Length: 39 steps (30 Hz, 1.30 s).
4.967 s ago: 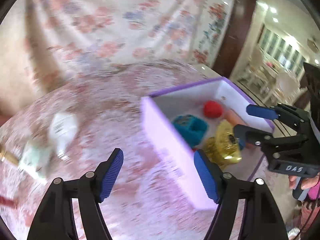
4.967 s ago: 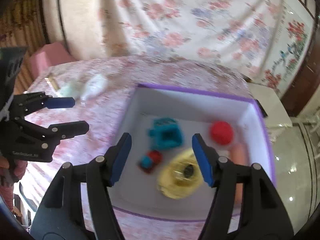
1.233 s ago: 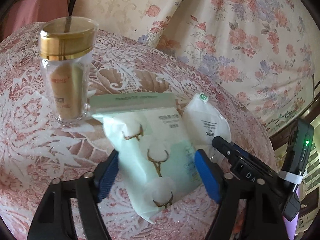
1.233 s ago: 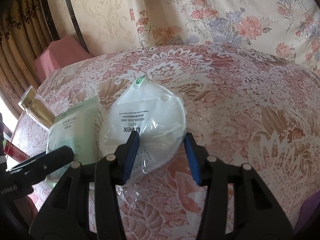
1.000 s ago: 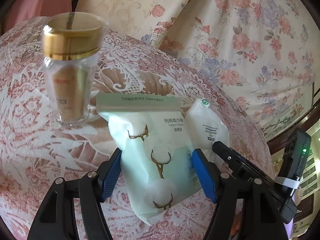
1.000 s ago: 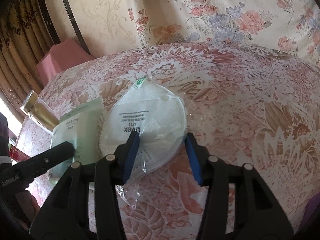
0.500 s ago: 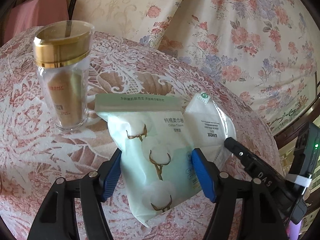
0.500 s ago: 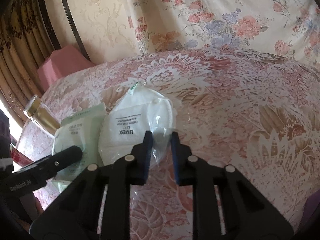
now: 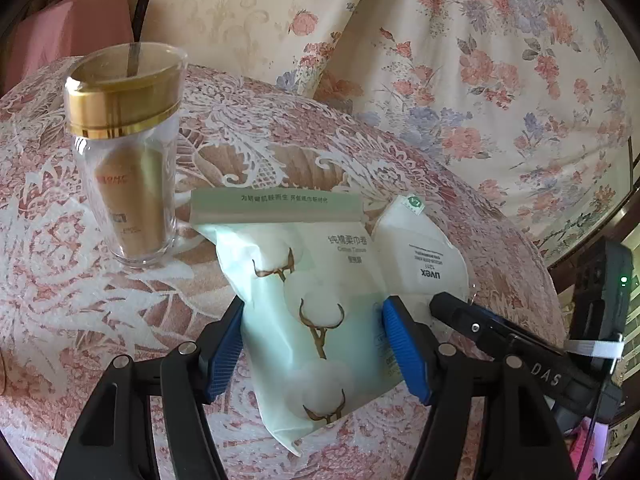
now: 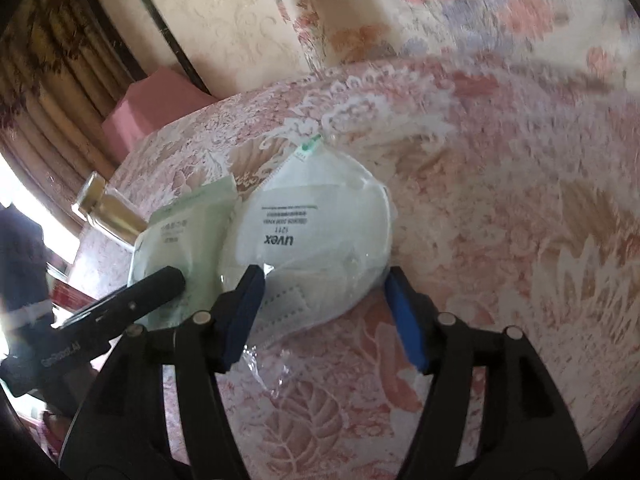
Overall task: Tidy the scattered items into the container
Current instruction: 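Grasp the white face mask with the right tool while the left tool grasps the cotton pad bag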
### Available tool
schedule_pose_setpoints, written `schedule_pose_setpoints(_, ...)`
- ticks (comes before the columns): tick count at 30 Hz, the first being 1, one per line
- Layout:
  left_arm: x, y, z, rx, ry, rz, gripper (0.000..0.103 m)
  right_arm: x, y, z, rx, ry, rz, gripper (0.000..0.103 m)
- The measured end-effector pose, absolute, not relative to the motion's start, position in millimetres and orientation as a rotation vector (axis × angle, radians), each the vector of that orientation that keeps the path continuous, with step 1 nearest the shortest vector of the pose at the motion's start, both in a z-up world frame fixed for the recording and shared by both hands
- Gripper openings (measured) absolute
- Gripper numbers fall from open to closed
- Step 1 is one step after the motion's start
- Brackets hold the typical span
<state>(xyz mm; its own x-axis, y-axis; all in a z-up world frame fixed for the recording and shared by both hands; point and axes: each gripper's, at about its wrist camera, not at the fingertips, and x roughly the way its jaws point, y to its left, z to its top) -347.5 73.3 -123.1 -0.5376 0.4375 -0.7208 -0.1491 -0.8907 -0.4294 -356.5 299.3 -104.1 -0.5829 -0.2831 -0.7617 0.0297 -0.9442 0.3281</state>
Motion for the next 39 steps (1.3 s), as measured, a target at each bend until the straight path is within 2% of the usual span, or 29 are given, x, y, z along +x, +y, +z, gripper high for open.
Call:
schedule_pose_setpoints(2,-347.2,74.6,-122.7,-1.275,-0.445,2.454,0.067,-356.7,300.7,-104.8,1.333,-0.437,-2.598,0.066)
schedule_pose_setpoints(4,-346.6,75.5,-122.3,-1.273,-0.436,2.458,0.067,-358.4,292.9,-103.9,1.347,-0.372,-2.614,0.064)
schedule_pose_setpoints(7,-346.1,75.0,-122.0,-1.271,-0.433,2.455,0.067,-358.6,282.0,-99.7,1.316,-0.283,-2.661,0.047)
schedule_pose_setpoints(9,-345.7,74.6,-121.8,-1.271,-0.432,2.454,0.067,-356.5,280.8,-95.2,1.277,-0.259,-2.705,0.027)
schedule_pose_setpoints(12,-344.5,74.1,-121.5,-1.268,-0.432,2.453,0.067,-348.2,287.1,-89.8,1.207,-0.311,-2.741,0.021)
schedule_pose_setpoints(16,-341.8,74.5,-120.6,-1.269,-0.437,2.452,0.065,-340.6,288.2,-85.9,1.170,-0.337,-2.767,0.020)
schedule_pose_setpoints(26,-330.1,70.9,-109.1,-1.256,-0.435,2.466,0.054,-324.5,297.5,-74.1,1.153,-0.405,-2.814,0.018)
schedule_pose_setpoints(33,-323.3,71.9,-106.0,-1.278,-0.389,2.479,0.053,-312.8,298.7,-75.7,1.187,-0.406,-2.801,0.018)
schedule_pose_setpoints(36,-328.8,68.5,-110.9,-1.297,-0.421,2.451,0.056,-311.1,298.5,-78.1,1.200,-0.420,-2.789,0.018)
schedule_pose_setpoints(39,-331.5,65.8,-113.0,-1.291,-0.437,2.430,0.051,-308.6,299.9,-80.3,1.199,-0.439,-2.791,0.018)
